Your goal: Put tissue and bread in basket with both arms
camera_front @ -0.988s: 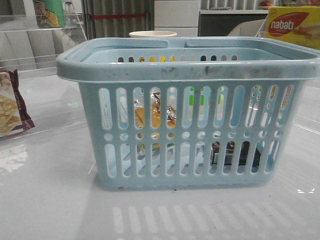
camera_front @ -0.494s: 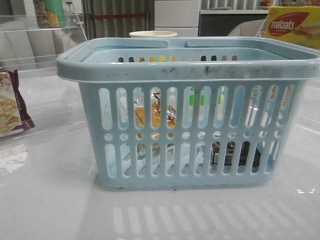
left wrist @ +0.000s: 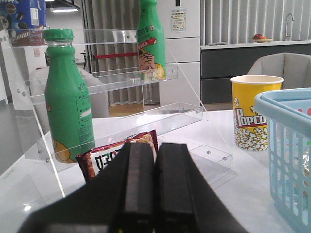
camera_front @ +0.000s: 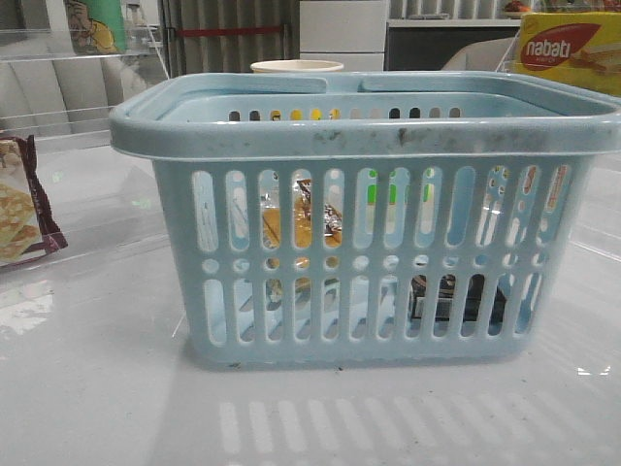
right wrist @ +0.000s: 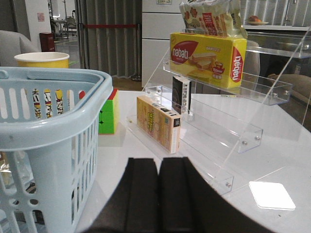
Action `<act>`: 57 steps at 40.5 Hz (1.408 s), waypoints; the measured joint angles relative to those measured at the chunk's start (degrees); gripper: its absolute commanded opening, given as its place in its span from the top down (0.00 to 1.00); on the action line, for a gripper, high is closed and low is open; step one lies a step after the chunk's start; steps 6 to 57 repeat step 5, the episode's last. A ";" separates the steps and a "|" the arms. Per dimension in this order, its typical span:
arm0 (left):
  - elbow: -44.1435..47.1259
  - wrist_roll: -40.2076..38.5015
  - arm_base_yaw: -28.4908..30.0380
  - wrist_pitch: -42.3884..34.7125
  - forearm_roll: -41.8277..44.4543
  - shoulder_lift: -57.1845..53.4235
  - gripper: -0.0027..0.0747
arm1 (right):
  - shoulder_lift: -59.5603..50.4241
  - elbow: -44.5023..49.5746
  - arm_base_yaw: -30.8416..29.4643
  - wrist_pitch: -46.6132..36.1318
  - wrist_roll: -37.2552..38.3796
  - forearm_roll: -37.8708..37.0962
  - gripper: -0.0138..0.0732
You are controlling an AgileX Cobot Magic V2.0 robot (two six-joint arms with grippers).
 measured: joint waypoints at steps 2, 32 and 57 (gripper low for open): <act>0.00 0.00 0.00 0.00 0.00 0.00 0.85 | 0.00 0.00 0.00 0.00 0.00 0.00 0.78; 0.00 0.00 0.00 0.00 0.00 0.00 0.85 | 0.00 0.00 0.00 0.00 0.00 0.00 0.78; 0.00 0.00 0.00 0.00 0.00 0.00 0.85 | 0.00 0.00 0.00 0.00 0.00 0.00 0.78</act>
